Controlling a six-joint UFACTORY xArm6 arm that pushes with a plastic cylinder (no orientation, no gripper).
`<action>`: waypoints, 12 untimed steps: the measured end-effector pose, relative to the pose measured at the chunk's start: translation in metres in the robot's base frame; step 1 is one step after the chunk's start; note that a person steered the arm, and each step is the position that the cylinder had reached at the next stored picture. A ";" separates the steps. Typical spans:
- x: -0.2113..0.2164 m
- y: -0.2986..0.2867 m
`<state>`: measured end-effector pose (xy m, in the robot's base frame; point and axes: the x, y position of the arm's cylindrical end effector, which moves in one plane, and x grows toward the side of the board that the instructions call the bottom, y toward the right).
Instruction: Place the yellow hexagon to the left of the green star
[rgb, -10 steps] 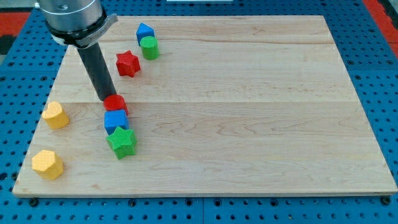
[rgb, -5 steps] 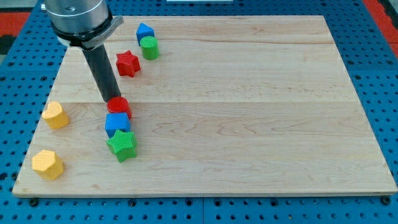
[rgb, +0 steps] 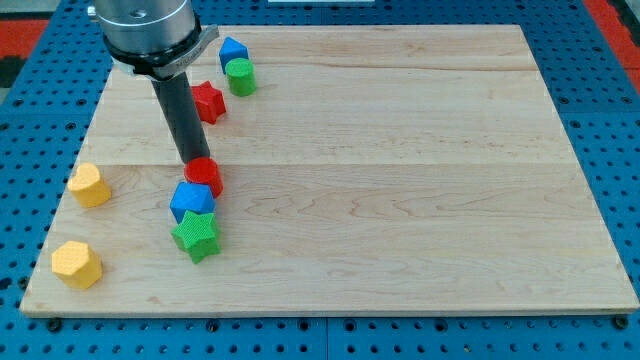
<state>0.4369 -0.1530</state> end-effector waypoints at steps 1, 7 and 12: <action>0.001 -0.025; 0.118 -0.151; 0.179 -0.060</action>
<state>0.6156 -0.2128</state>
